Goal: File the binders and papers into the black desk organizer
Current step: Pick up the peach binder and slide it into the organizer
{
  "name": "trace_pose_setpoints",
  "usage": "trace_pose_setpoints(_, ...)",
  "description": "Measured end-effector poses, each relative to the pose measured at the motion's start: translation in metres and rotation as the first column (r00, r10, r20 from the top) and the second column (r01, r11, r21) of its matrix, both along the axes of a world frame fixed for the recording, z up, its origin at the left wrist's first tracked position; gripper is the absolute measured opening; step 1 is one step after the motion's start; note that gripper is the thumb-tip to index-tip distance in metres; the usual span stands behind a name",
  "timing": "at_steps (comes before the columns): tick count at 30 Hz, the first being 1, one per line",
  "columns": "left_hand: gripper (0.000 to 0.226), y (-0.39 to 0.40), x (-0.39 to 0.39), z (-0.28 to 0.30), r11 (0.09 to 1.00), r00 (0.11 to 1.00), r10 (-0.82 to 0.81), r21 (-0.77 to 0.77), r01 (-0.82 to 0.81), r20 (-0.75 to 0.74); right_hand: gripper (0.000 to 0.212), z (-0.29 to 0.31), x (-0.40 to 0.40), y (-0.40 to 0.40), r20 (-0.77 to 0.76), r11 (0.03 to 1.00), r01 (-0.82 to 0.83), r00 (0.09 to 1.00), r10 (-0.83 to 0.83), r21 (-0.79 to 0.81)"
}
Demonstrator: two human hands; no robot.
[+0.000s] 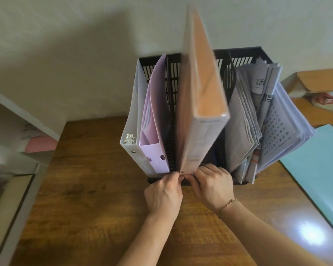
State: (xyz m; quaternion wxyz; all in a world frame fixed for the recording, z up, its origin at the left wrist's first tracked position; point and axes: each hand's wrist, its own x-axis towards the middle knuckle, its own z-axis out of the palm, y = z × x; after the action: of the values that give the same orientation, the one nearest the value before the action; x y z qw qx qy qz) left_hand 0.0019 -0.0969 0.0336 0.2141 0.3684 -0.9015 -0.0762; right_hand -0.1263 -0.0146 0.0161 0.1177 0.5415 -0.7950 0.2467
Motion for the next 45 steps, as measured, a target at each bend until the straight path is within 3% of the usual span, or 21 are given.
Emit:
trace_pose_setpoints(8, 0.016, 0.003, 0.011, -0.006, 0.993, 0.998, 0.033, 0.115, -0.027, -0.047, 0.029, 0.005, 0.009, -0.006, -0.002, 0.995, 0.003, 1.0, -0.003, 0.105)
trace_pose_setpoints(15, 0.01, -0.003, 0.012, 0.002, 0.976, 0.999, 0.017, 0.217, -0.007, -0.045, 0.033, 0.026, 0.008, -0.004, 0.072, 0.91, -0.076, 0.996, 0.051, 0.407)
trace_pose_setpoints(16, 0.016, -0.001, 0.014, 0.006, 0.969, 0.997, 0.026, 0.247, -0.008, -0.07, 0.027, 0.05, 0.007, 0.002, 0.065, 0.916, -0.101, 0.995, 0.082, 0.387)
trace_pose_setpoints(19, 0.042, 0.009, 0.013, 0.019, 0.961, 0.989, 0.083, 0.271, -0.048, -0.119, 0.015, 0.158, -0.012, 0.015, -0.025, 0.972, -0.204, 0.978, 0.208, 0.116)
trace_pose_setpoints(22, 0.056, 0.022, 0.0, 0.039, 0.956, 0.964, 0.177, 0.268, -0.12, -0.197, 0.053, 0.256, -0.062, -0.004, -0.138, 0.906, -0.401, 0.898, 0.418, 0.134)
trace_pose_setpoints(25, 0.044, 0.027, -0.01, 0.054, 0.936, 0.944, 0.269, 0.285, -0.209, -0.192, 0.089, 0.308, -0.108, -0.061, -0.301, 0.919, -0.321, 0.874, 0.381, 0.229)
trace_pose_setpoints(27, 0.039, 0.028, -0.011, 0.052, 0.94, 0.946, 0.261, 0.276, -0.203, -0.193, 0.106, 0.321, -0.128, -0.106, -0.463, 0.892, -0.271, 0.778, 0.424, 0.361)
trace_pose_setpoints(28, 0.038, 0.029, -0.011, 0.051, 0.943, 0.947, 0.254, 0.268, -0.196, -0.198, 0.102, 0.322, -0.134, -0.126, -0.508, 0.855, -0.286, 0.707, 0.492, 0.432)
trace_pose_setpoints(30, 0.039, 0.03, -0.013, 0.05, 0.946, 0.943, 0.258, 0.254, -0.202, -0.211, 0.074, 0.316, -0.141, -0.156, -0.534, 0.773, -0.321, 0.577, 0.618, 0.547)
trace_pose_setpoints(31, 0.039, 0.03, -0.014, 0.05, 0.946, 0.941, 0.264, 0.245, -0.21, -0.211, 0.063, 0.312, -0.143, -0.164, -0.521, 0.746, -0.339, 0.552, 0.652, 0.574)
trace_pose_setpoints(40, 0.032, 0.027, -0.016, 0.051, 0.952, 0.936, 0.267, 0.216, -0.219, -0.229, 0.062, 0.273, -0.163, -0.17, -0.345, 0.763, -0.483, 0.693, 0.633, 0.43)
trace_pose_setpoints(45, 0.032, 0.027, -0.02, 0.053, 0.948, 0.927, 0.285, 0.212, -0.235, -0.244, 0.047, 0.264, -0.171, -0.167, -0.276, 0.781, -0.516, 0.74, 0.613, 0.351)
